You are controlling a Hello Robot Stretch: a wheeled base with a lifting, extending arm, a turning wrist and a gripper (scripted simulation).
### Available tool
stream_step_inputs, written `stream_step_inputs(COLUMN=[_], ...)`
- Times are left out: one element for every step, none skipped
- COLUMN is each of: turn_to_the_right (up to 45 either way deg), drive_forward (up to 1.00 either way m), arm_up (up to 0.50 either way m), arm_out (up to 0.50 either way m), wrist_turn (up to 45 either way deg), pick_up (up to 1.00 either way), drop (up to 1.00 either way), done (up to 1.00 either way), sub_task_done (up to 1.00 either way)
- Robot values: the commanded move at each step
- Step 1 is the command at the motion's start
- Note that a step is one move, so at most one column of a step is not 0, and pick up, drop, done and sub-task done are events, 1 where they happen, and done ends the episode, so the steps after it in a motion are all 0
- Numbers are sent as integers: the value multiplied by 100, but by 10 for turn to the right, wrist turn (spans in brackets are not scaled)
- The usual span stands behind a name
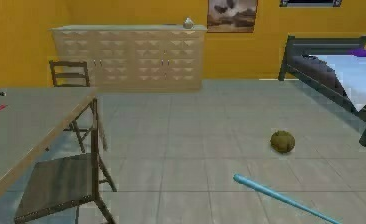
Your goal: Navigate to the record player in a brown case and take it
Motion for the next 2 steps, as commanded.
stream_step_inputs(turn_to_the_right=[450,450], drive_forward=[0,0], arm_up=[0,0], arm_out=[0,0], wrist_turn=[0,0], pick_up=[0,0], drop=[0,0], done=[0,0], sub_task_done=[0,0])
